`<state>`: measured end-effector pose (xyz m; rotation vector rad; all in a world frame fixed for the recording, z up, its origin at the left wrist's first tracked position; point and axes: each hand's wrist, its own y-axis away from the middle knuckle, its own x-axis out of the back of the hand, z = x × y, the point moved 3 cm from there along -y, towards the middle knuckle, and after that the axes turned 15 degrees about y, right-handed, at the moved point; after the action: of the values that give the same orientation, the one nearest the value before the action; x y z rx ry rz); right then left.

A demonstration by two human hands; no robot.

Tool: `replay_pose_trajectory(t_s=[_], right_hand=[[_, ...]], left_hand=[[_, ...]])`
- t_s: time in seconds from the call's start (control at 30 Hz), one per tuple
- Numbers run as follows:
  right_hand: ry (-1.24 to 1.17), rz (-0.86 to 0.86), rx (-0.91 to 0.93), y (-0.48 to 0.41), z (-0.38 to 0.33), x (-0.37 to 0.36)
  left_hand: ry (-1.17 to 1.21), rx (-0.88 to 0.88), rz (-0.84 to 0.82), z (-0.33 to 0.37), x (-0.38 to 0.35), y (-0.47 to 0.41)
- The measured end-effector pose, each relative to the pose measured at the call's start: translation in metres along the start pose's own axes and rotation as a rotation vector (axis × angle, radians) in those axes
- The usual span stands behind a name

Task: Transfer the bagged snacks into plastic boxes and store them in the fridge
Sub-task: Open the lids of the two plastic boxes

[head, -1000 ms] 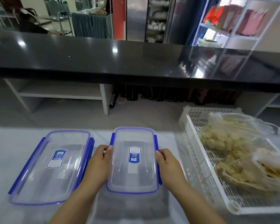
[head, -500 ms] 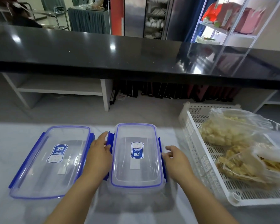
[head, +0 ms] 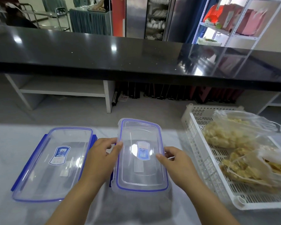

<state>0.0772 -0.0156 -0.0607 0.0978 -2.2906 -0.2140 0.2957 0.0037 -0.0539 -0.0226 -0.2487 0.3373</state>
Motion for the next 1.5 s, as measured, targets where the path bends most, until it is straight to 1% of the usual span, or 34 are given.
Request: replay_pose_trajectory(t_s=[0.1,0.2,0.3,0.37,0.47,0.53,0.6,0.67,0.73,0.77,0.87,0.93,1.0,1.07,1.1,1.2,1.3,1.33,1.4,1.5], right_hand=[[-0.038,-0.002,-0.008,0.001,0.000,0.003],[-0.096,-0.029,-0.014,-0.002,0.000,0.012],[-0.307,-0.081,-0.011,-0.009,-0.003,0.023],[-0.441,-0.034,0.015,-0.015,-0.008,0.034],[-0.595,0.062,0.059,-0.027,-0.018,0.055],[-0.600,0.105,0.136,-0.037,-0.026,0.068],[-0.526,0.175,0.243,-0.046,-0.035,0.082],[-0.415,0.271,0.364,-0.052,-0.044,0.096],[-0.288,0.355,0.483,-0.057,-0.053,0.106],[-0.223,0.381,0.530,-0.060,-0.057,0.109],[0.050,0.438,0.650,-0.074,-0.065,0.106],[0.281,0.453,0.738,-0.087,-0.066,0.094],[0.462,0.395,0.768,-0.103,-0.063,0.075],[0.575,0.283,0.705,-0.118,-0.059,0.056],[0.598,0.222,0.666,-0.123,-0.057,0.046],[0.551,0.042,0.572,-0.136,-0.055,0.024],[0.645,-0.167,0.510,-0.140,-0.055,0.006],[0.672,-0.210,0.501,-0.140,-0.055,0.002],[0.682,-0.227,0.476,-0.136,-0.056,0.002],[0.667,-0.187,0.435,-0.125,-0.060,0.013]], left_hand=[[0.126,-0.019,-0.047,0.022,0.001,0.001],[0.255,-0.006,-0.058,0.036,-0.002,-0.005],[0.339,-0.010,-0.073,0.046,-0.007,-0.015],[0.360,-0.007,-0.094,0.048,-0.012,-0.025],[0.370,0.059,-0.134,0.040,-0.021,-0.042],[0.331,0.061,-0.158,0.035,-0.025,-0.051],[0.220,0.027,-0.150,0.030,-0.027,-0.058],[-0.004,-0.004,-0.088,0.022,-0.025,-0.067],[-0.241,0.019,-0.052,0.010,-0.022,-0.077],[-0.311,0.061,-0.060,0.004,-0.021,-0.080],[-0.403,0.172,-0.107,-0.004,-0.021,-0.080],[-0.417,0.185,-0.107,-0.006,-0.019,-0.079],[-0.386,0.180,-0.096,-0.008,-0.016,-0.077],[-0.307,0.192,-0.084,-0.011,-0.012,-0.074],[-0.270,0.197,-0.077,-0.013,-0.010,-0.072],[-0.251,0.207,-0.061,-0.015,-0.004,-0.067],[-0.281,0.221,-0.069,-0.013,0.000,-0.063],[-0.285,0.224,-0.078,-0.012,0.001,-0.061],[-0.316,0.202,-0.108,-0.008,0.003,-0.058],[-0.408,0.127,-0.201,0.005,0.008,-0.049]])
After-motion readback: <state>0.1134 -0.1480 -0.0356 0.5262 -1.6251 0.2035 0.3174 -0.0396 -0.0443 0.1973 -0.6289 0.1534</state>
